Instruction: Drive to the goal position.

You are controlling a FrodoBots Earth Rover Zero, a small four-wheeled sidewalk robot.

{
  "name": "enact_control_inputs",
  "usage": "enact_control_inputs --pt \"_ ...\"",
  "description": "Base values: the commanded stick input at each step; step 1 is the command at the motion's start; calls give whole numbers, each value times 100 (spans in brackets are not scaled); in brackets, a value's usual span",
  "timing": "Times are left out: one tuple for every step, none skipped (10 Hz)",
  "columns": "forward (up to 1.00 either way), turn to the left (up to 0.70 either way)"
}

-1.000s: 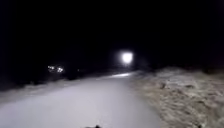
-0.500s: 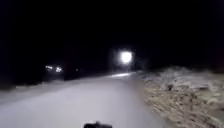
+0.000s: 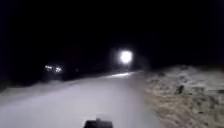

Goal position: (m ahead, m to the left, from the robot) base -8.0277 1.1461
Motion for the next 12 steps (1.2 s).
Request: enact_control_inputs --pt "100 0" --pt "100 0" --pt "100 0" --pt "100 0" --pt "100 0" --pt "100 0" --pt "79 0" --pt "16 0" --pt "0 0" --pt "0 0" --pt "0 0" --pt "0 0"
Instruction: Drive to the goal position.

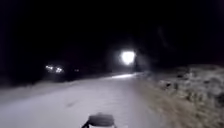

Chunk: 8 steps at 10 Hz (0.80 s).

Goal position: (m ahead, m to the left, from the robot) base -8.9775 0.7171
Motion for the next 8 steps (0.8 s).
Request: enact_control_inputs --pt "0 0" --pt "0 0" --pt "0 0" --pt "0 0" --pt "0 0" --pt "0 -21" --pt "0 -100" --pt "0 -100"
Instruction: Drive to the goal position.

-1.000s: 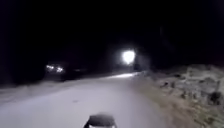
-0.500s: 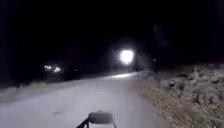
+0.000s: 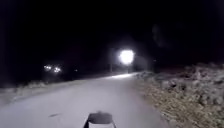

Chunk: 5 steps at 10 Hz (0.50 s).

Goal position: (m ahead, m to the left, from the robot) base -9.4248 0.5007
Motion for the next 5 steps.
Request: enact_control_inputs --pt "0 -100" --pt "0 -100" --pt "0 -100" --pt "0 -100" --pt "0 -100"
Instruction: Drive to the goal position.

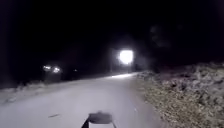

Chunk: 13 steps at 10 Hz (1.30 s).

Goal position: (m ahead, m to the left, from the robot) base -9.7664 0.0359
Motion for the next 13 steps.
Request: enact_control_inputs --pt "0 -100" --pt "0 -100" --pt "0 -100" --pt "0 -100" --pt "0 -100" --pt "0 -100" --pt "0 -100" --pt "0 -100" --pt "0 -100" --pt "0 -100" --pt "0 -100" --pt "0 -100" --pt "0 -100"
